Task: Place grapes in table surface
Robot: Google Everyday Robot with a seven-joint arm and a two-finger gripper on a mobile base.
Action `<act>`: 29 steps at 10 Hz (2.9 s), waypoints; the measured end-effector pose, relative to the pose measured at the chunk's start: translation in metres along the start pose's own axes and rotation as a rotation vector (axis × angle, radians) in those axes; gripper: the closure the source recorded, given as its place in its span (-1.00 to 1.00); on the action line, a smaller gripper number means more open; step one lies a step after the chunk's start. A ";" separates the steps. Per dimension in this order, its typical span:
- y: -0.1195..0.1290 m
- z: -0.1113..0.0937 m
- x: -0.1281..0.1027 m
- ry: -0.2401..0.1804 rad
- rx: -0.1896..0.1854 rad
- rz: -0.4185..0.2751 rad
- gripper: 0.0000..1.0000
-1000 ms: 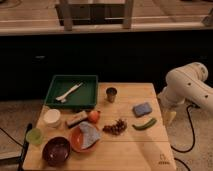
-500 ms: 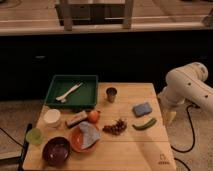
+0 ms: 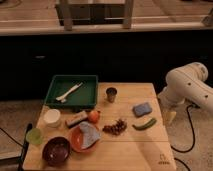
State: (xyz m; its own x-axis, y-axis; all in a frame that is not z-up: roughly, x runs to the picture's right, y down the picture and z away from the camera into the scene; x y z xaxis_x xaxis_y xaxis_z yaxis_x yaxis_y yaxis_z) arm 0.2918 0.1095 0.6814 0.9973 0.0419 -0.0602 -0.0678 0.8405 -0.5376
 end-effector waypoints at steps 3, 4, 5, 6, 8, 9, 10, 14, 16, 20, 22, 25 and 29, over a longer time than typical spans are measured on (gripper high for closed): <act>0.001 0.001 -0.001 0.001 0.000 -0.003 -0.60; 0.003 0.002 -0.003 0.005 0.001 -0.015 -0.60; 0.006 0.004 -0.015 0.009 0.001 -0.046 -0.60; 0.008 0.007 -0.031 0.012 0.002 -0.077 -0.60; 0.010 0.010 -0.042 0.016 0.003 -0.103 -0.60; 0.011 0.012 -0.044 0.017 0.003 -0.115 -0.60; 0.012 0.013 -0.047 0.019 0.004 -0.130 -0.60; 0.014 0.017 -0.091 0.023 0.010 -0.197 -0.60; 0.016 0.020 -0.095 0.025 0.013 -0.221 -0.60; 0.023 0.028 -0.130 0.001 0.031 -0.264 -0.60; 0.026 0.033 -0.135 -0.009 0.039 -0.282 -0.60; 0.030 0.043 -0.147 -0.031 0.037 -0.285 -0.60; 0.033 0.055 -0.162 -0.070 0.033 -0.288 -0.60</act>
State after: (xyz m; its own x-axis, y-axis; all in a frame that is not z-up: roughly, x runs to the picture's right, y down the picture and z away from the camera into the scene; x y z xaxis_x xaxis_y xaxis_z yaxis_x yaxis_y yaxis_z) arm 0.1296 0.1604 0.7198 0.9750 -0.1645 0.1495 0.2179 0.8403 -0.4963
